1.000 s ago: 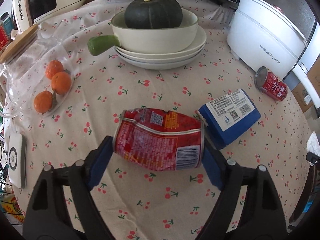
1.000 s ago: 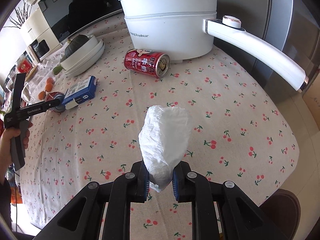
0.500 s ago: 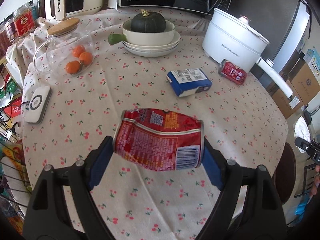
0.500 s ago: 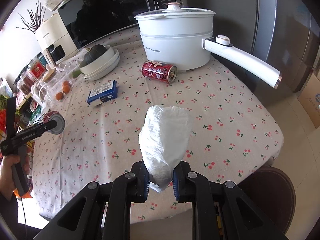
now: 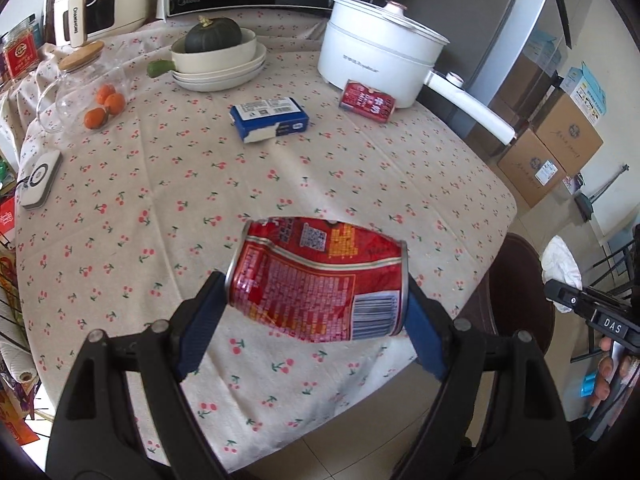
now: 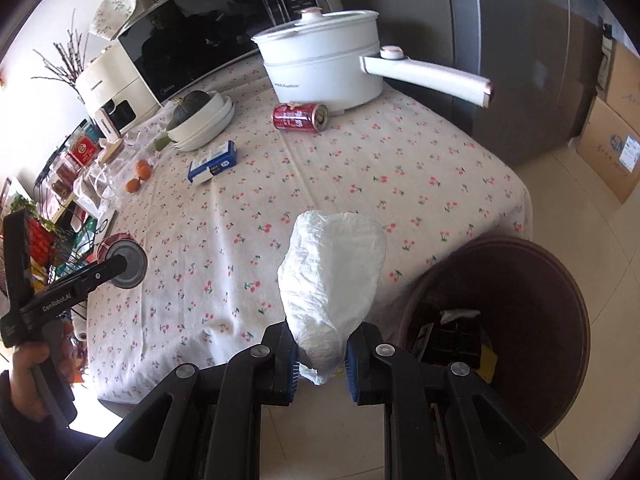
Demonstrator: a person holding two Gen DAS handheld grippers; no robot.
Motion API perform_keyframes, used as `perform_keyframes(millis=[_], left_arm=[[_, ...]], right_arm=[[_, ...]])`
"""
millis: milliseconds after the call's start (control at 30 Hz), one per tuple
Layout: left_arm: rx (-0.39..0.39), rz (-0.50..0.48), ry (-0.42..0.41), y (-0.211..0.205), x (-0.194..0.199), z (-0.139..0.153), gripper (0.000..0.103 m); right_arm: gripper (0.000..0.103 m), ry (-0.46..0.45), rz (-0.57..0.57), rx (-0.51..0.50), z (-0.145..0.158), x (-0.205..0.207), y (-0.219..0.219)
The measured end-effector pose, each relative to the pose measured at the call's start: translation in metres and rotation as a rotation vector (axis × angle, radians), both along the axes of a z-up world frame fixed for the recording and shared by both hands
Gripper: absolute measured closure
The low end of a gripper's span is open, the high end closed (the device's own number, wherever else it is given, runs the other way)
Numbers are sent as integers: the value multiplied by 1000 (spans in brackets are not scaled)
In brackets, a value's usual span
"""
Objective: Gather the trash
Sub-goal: 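Carry can and tissue over the brown bin and open both grippers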
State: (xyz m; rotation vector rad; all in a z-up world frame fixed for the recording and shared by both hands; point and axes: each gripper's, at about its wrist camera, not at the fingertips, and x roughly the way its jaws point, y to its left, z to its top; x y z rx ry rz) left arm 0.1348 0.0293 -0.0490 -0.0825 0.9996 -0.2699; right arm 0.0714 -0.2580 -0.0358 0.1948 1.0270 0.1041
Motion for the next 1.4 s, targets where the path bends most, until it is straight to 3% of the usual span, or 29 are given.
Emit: perform_keyframes(millis=[400,700,967,1167,1233,1267,1400], left_arm=[[-53,-107,39,-76,-5,-7,19],[-63,-288,45,-174,-19,-17,19],[-35,-454,30,-248,-34,-42,19],[-5,-495,11,-266,-36,-48,19],[24,-474,10,-264,-35,-46,3],[36,-457,6,-261,-33,-45,0],[54,-416,2,-245,-27,-42,0]], right_arm=[[82,23,-132,-9,-13,-36,-84],[82,58,-219,-24,-29,-66,-144],[82,116,-280,-38,-47,-82,-183],[82,122,-295,-28,-51,-85,-195],[82,124,-293,-27,-51,-82,-195],[82,126,-291,-28,-51,-82,-194],[82,130,-277,-33,-51,-80,-191]])
